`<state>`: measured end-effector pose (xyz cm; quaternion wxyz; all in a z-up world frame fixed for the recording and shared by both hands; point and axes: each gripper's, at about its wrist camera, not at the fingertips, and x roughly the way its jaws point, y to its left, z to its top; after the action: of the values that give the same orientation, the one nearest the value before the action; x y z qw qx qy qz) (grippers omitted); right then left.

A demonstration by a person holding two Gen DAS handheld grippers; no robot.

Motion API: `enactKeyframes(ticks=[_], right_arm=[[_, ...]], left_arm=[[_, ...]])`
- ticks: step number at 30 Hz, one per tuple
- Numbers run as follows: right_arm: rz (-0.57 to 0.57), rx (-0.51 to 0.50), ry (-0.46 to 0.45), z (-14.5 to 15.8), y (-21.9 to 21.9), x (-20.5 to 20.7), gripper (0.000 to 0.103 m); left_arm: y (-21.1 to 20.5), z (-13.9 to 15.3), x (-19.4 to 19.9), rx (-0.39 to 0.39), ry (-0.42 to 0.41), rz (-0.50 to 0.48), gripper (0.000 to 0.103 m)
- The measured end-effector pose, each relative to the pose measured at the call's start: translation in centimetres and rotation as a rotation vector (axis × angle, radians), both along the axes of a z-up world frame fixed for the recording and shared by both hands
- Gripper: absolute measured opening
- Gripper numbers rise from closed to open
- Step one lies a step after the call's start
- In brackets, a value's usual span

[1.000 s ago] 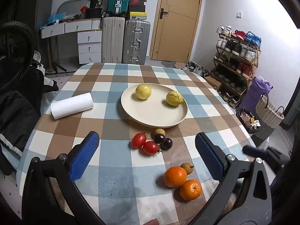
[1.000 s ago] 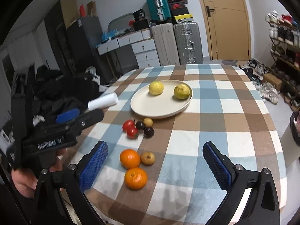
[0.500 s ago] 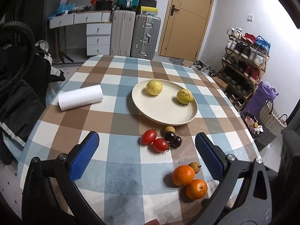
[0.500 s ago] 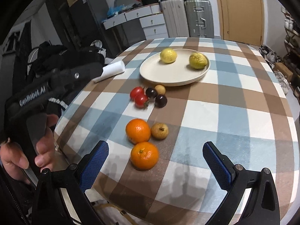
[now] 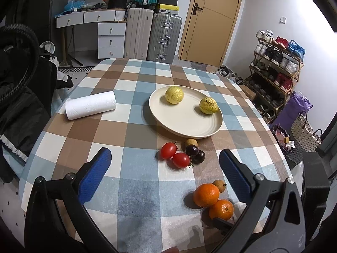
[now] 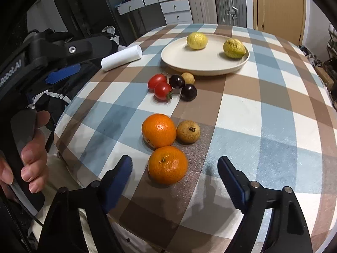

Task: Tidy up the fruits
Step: 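Lower the right gripper onto an orange and close it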

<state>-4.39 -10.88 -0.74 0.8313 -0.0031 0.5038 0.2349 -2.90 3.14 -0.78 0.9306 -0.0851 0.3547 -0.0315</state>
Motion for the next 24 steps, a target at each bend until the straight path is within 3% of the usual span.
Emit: enactKeyframes(ticks=[14, 24], right_arm=[[0.031, -0.018, 0.023, -0.8, 0.9, -0.1, 0.047], [0.035, -0.034, 0.007, -0.6, 1.2, -0.3, 0.042]], left_arm=[[-0.4, -0.6, 0.2, 0.013, 0.023, -0.004, 0.102], [-0.6, -1.6, 0.8, 0.001, 0.061, -0.024, 0.102]])
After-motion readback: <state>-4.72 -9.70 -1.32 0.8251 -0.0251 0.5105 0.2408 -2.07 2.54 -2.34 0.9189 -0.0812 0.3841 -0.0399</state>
